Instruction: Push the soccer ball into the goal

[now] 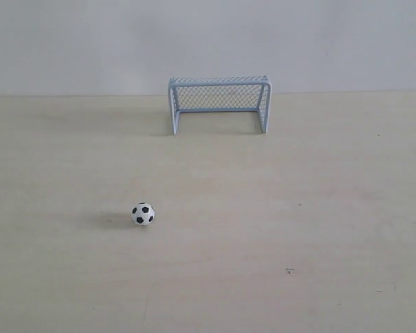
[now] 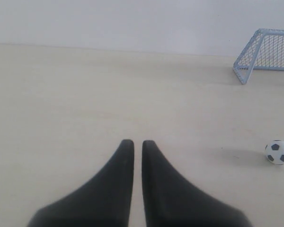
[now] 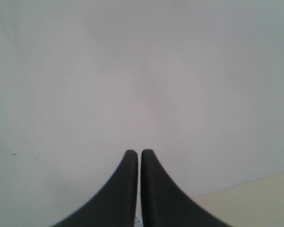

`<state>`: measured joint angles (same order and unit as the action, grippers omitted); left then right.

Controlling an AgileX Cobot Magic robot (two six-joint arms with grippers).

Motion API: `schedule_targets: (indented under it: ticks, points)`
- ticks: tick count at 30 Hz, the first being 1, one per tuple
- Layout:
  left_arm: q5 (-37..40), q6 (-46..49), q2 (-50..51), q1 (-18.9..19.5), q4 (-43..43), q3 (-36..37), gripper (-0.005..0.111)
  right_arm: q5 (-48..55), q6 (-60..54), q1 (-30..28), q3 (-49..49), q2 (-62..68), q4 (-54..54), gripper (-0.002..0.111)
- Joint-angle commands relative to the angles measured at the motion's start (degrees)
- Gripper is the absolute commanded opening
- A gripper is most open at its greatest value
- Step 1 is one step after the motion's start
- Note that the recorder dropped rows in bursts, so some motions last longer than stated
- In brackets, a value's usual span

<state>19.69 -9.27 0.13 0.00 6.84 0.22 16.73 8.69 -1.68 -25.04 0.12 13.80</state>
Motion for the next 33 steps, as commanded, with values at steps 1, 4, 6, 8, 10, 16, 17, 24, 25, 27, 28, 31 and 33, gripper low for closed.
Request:
schedule_targets:
  ticks: [1,4,6,8,10,16,17,24,25,27,28,31,33]
  points:
    - [-0.23,-0.2,-0.13,0.11,0.08,-0.22,0.006,-1.92,-2.04,-0.02,-1.66,-0.12,2.54,0.0]
    - [-0.23,-0.2,-0.13,0.11,0.08,-0.22,0.006,1.21,-15.58,0.11,-5.36,2.69,7.28,0.0]
    - [-0.23,-0.2,-0.13,0.11,0.08,-0.22,0.006,6.97,-25.99,0.11,-9.15,7.92,14.98,0.0]
    - [-0.23,-0.2,-0.13,0.11,0.08,-0.22,0.006,14.41,-38.27,0.11,-14.2,14.45,23.24,0.0]
    - [-0.23,-0.2,-0.13,0.11,0.08,-0.22,0.006,20.83,-43.99,0.11,-19.62,20.63,28.24,0.0]
    - [-0.23,-0.2,-0.13,0.11,0.08,-0.22,0.006,34.28,-46.95,0.11,-32.22,38.16,31.06,0.0]
    - [-0.23,-0.2,-0.13,0.11,0.08,-0.22,0.006,36.45,-47.35,0.11,-33.57,40.77,32.45,0.0]
    - [-0.23,-0.2,-0.13,0.11,0.08,-0.22,0.006,44.74,-60.94,0.37,-36.19,55.98,45.39,0.0]
    - [-0.23,-0.2,-0.13,0.11,0.08,-0.22,0.006,44.43,-61.48,0.68,-36.19,57.0,44.98,0.0]
    - [-0.23,-0.2,-0.13,0.11,0.08,-0.22,0.006,43.49,-61.48,2.8,-36.19,60.27,41.84,0.0]
    - [-0.23,-0.2,-0.13,0.11,0.08,-0.22,0.006,42.97,-61.48,4.1,-36.19,61.95,40.02,0.0]
    - [-0.23,-0.2,-0.13,0.11,0.08,-0.22,0.006,38.63,-57.82,11.04,-36.19,66.82,32.01,0.0]
    - [-0.23,-0.2,-0.13,0.11,0.08,-0.22,0.006,33.74,-53.94,16.73,-36.19,69.78,25.55,0.0]
